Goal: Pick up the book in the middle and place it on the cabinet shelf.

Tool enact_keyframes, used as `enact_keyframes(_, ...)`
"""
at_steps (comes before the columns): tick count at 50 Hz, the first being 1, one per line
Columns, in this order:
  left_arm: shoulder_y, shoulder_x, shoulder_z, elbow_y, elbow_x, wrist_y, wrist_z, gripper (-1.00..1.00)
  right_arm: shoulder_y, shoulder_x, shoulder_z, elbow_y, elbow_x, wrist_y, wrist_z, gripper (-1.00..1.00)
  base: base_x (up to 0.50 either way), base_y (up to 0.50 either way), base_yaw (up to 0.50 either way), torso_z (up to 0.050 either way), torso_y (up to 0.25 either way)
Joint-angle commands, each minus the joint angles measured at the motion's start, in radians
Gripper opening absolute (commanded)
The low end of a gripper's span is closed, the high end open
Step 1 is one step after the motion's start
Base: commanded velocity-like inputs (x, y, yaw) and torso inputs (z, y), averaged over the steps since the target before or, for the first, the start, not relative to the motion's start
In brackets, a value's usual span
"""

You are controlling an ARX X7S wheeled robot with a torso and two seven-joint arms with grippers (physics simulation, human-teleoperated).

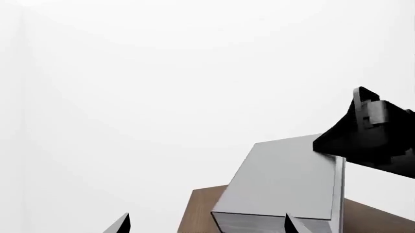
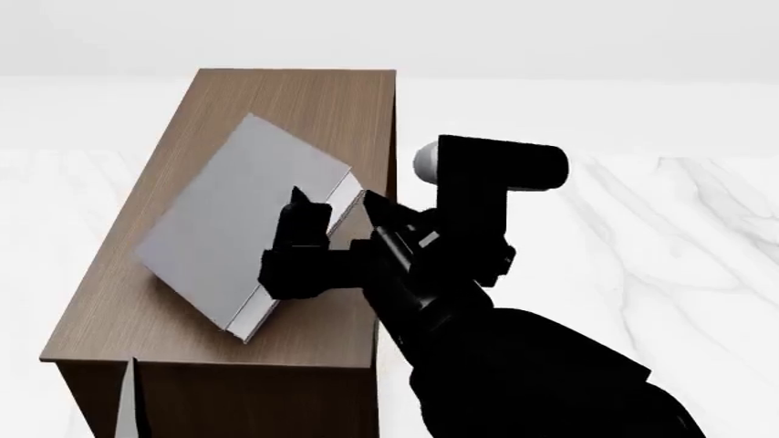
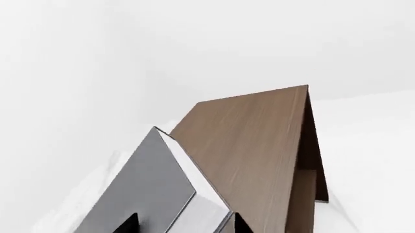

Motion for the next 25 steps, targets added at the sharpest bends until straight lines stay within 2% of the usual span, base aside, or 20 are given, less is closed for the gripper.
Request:
enact_keyframes(1,0.001,0.019,-0.026,-0.001,0.007,0.0,0.021,1.0,-0.053,0.032,-0.225,0.103,-0.116,0.135,0.057,1.0,0.0,0.0,0.0,0.0,0.0)
enact_keyframes(25,-0.001,0.014,-0.022,0.01,0.005,-0.011,0.017,1.0,0.003,0.062,-0.205,0.089,-0.095,0.163,0.065,1.0,0.0,0.0,0.0,-0.002,0.0)
